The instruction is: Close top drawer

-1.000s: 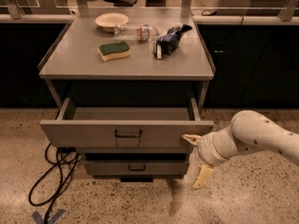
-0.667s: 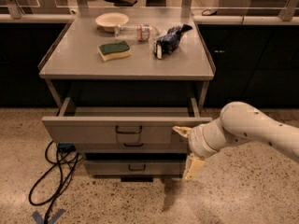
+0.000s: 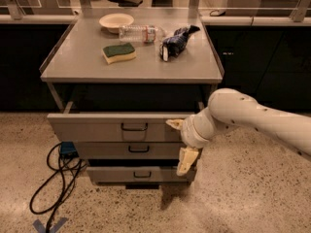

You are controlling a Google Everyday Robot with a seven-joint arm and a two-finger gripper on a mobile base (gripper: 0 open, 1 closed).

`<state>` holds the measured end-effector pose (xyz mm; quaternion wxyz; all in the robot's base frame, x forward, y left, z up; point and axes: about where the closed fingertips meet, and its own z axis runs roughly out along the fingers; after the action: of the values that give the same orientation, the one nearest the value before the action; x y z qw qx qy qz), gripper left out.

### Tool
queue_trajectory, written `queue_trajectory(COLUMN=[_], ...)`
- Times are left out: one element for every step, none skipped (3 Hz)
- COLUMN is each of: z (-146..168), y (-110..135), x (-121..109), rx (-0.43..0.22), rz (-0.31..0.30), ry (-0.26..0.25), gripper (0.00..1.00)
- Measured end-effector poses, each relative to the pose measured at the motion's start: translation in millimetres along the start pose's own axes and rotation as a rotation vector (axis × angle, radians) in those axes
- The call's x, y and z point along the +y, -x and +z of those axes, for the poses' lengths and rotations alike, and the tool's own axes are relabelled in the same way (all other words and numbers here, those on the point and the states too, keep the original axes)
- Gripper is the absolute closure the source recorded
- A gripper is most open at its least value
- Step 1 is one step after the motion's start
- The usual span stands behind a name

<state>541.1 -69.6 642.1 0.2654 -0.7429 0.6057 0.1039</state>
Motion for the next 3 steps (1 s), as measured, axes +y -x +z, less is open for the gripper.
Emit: queue_trajectory(z=[8, 16, 19], y=[3, -1, -1], x=[-17, -27, -36], rx=[0.026, 0.055, 0.077], rz=[0.023, 0.067, 0.096], ry=[0.012, 0.023, 0.021], gripper=[0.0, 0.0, 0.0])
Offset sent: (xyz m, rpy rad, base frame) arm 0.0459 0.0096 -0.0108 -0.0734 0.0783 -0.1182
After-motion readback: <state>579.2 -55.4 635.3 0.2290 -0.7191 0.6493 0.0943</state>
